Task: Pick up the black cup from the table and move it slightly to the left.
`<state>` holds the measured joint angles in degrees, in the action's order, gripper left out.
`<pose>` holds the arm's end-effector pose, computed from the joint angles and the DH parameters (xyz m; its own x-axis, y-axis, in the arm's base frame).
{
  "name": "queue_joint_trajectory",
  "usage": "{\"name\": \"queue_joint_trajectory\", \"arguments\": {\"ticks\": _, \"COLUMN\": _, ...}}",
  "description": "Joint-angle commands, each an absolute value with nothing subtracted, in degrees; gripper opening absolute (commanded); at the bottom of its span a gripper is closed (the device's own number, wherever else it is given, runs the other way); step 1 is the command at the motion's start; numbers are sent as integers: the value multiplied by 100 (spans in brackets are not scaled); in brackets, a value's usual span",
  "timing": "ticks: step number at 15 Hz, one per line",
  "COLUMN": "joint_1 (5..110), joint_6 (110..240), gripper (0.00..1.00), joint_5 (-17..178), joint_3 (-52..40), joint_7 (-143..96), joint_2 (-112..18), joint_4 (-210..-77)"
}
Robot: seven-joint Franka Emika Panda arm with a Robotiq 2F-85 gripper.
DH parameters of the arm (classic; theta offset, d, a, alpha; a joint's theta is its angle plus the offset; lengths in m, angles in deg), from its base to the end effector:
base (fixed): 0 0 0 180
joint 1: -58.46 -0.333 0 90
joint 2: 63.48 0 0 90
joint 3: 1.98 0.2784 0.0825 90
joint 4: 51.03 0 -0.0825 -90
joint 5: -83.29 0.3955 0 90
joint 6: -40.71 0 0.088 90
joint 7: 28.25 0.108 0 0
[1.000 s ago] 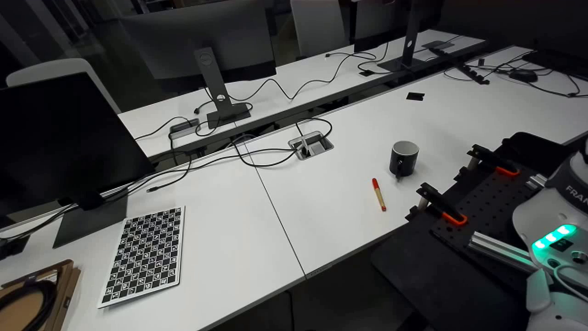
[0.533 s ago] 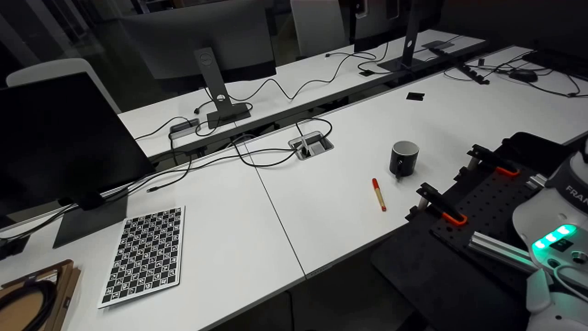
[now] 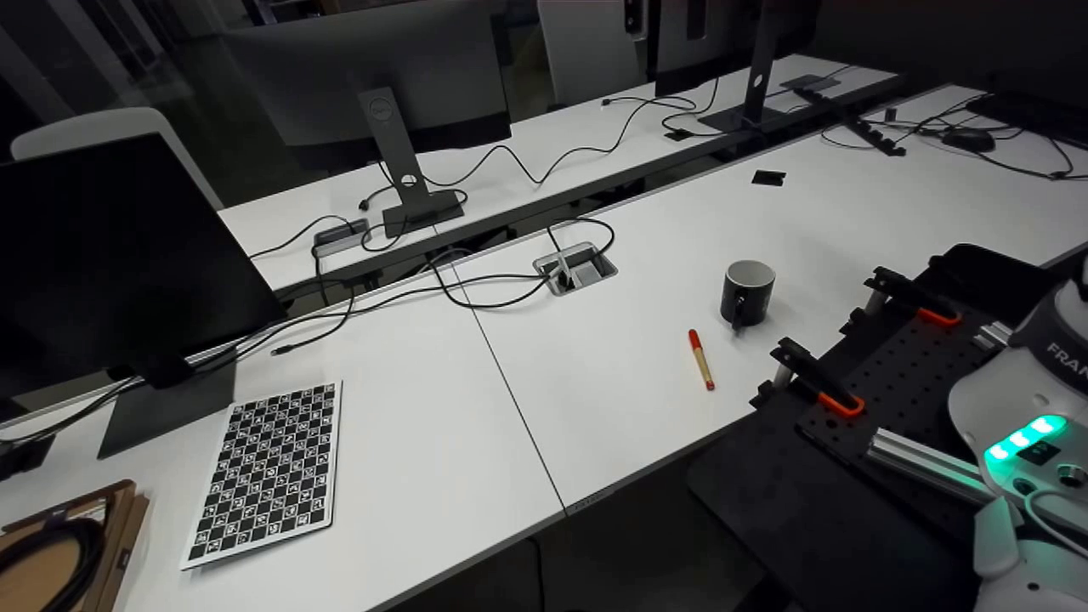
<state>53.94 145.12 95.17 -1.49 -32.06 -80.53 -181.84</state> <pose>0.4592 0.0574 0.4202 0.9830 0.0994 -0.1545 0.0680 -0.9781 -0.1967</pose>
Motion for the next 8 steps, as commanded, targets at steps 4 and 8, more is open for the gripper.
{"name": "queue_joint_trajectory", "arguments": {"ticks": 4, "joint_1": 5665, "joint_6": 17411, "gripper": 100, "joint_5": 9320, "joint_3": 10, "joint_7": -2258, "joint_2": -7614, "joint_4": -19285}}
{"name": "queue_joint_trajectory", "arguments": {"ticks": 8, "joint_1": 5946, "joint_6": 19195, "gripper": 100, "joint_5": 8486, "joint_3": 115, "joint_7": -1129, "joint_2": -6701, "joint_4": -19849}}
